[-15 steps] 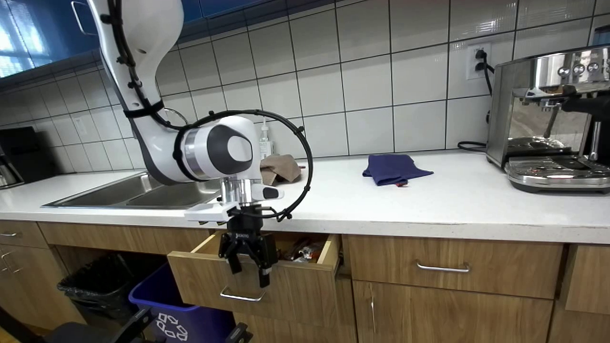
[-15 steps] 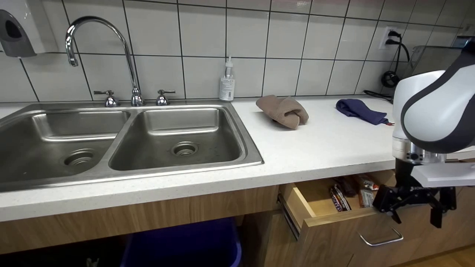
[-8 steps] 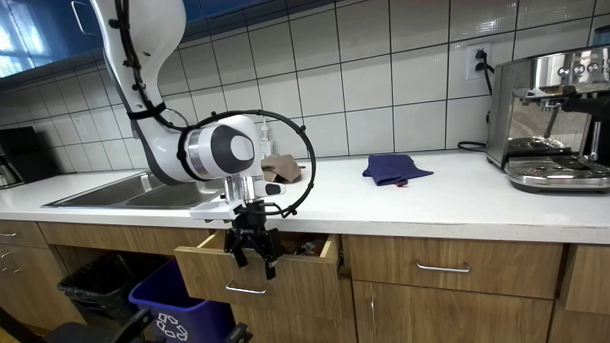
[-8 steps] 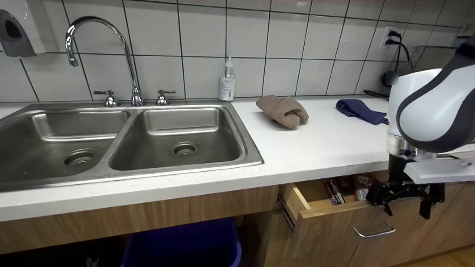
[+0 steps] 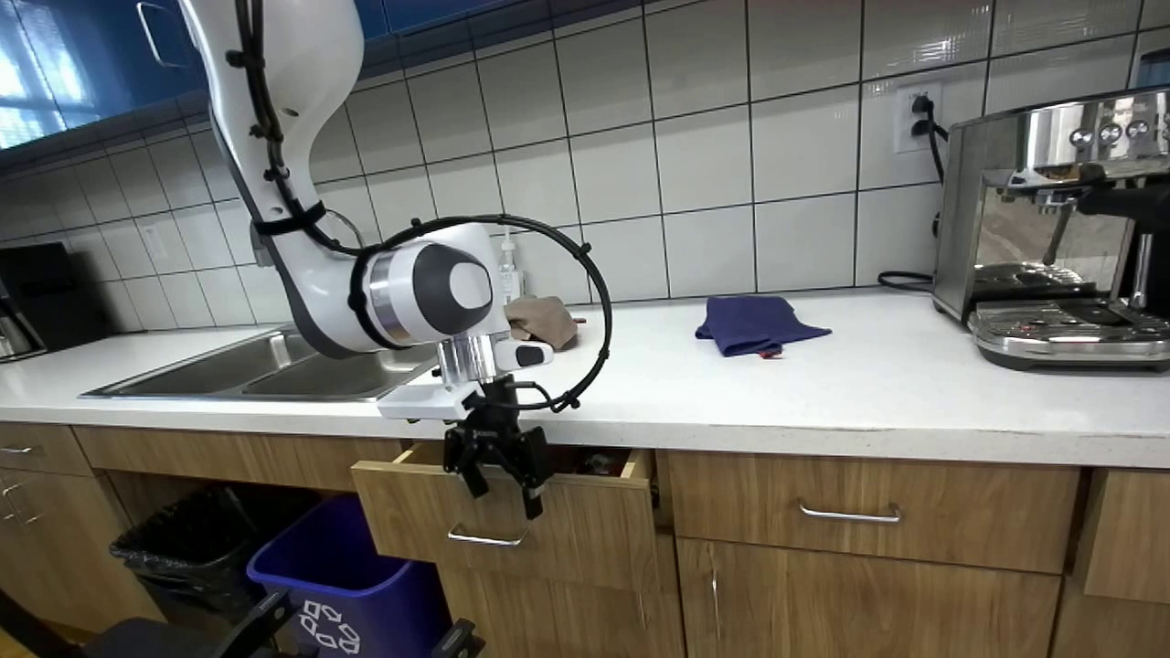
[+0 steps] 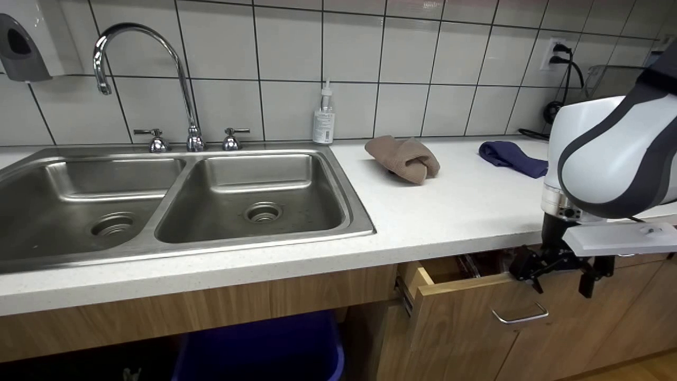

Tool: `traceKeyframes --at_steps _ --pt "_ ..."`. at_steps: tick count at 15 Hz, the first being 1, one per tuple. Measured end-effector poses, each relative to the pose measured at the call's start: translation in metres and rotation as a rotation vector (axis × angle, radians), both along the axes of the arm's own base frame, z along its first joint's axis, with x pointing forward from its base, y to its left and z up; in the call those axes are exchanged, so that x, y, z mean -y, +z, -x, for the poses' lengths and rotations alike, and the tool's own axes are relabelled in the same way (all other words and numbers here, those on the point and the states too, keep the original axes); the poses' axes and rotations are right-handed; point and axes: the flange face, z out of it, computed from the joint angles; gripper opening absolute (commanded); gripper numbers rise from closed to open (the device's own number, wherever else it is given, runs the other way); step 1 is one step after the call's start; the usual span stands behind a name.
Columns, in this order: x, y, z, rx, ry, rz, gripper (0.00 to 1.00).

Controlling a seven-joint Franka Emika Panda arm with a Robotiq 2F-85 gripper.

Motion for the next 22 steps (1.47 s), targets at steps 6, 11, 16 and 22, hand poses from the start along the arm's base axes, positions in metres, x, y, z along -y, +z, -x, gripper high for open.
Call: traceKeyframes --at_steps 6,11,16,22 --pt "0.001 -0.004 -0.018 0.095 0.032 0.016 1.00" --pt "0.000 -0.004 -0.034 0.164 0.052 0.030 1.00" --pt "0.005 -0.008 -0.040 0.196 0.082 0.054 1.00" --pt "0.003 -0.007 -0.040 0.214 0.117 0.072 1.00"
